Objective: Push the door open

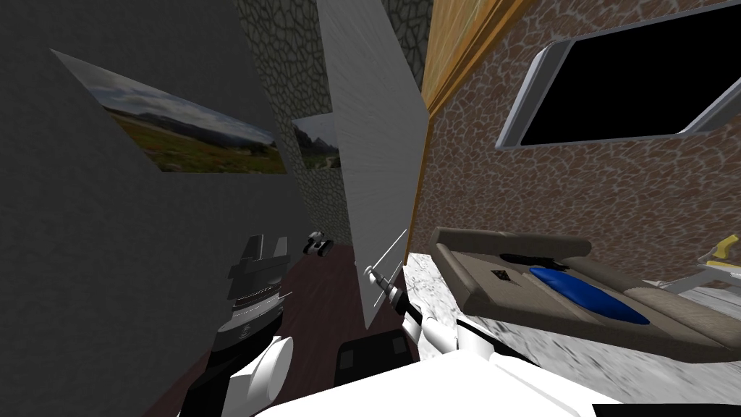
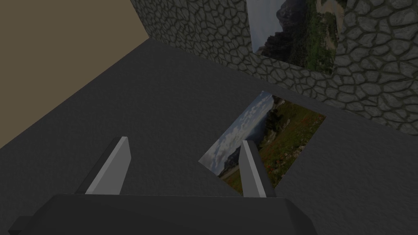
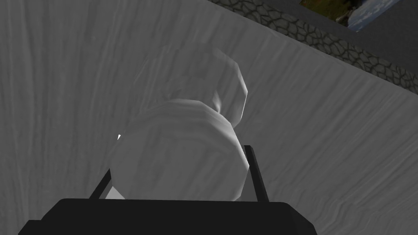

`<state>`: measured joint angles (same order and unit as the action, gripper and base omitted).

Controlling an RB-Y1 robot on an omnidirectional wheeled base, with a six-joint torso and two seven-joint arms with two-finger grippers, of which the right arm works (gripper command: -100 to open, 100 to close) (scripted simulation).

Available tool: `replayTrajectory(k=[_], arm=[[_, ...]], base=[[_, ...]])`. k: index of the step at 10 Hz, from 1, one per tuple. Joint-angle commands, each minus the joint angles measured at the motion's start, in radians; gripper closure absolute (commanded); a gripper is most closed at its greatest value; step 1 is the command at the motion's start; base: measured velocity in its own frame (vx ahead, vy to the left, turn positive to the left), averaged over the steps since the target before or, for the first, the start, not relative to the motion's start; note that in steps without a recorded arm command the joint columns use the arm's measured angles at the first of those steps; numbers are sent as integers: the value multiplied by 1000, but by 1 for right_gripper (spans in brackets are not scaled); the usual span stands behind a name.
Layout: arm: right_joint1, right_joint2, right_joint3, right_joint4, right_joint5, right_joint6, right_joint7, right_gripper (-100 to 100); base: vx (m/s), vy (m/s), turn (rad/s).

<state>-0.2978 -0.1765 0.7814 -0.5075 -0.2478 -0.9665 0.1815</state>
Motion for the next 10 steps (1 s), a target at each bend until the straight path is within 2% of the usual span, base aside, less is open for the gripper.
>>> replayTrajectory(k=[1,4,5,9,10], arm=[[-2,1,5,-6,-19,5,-50,100],[-4,8,19,-7,-47,10,-128,100],[-4,8,19,-7,-47,10,-135,100],[-6,20,40,-9,-91,18,-253,100],[-6,20,40,-9,-91,18,-260,100]], base=[[37,32,-41],[48,37,-45],[34,26,-20],[41,37,-43],[35,31,-22]])
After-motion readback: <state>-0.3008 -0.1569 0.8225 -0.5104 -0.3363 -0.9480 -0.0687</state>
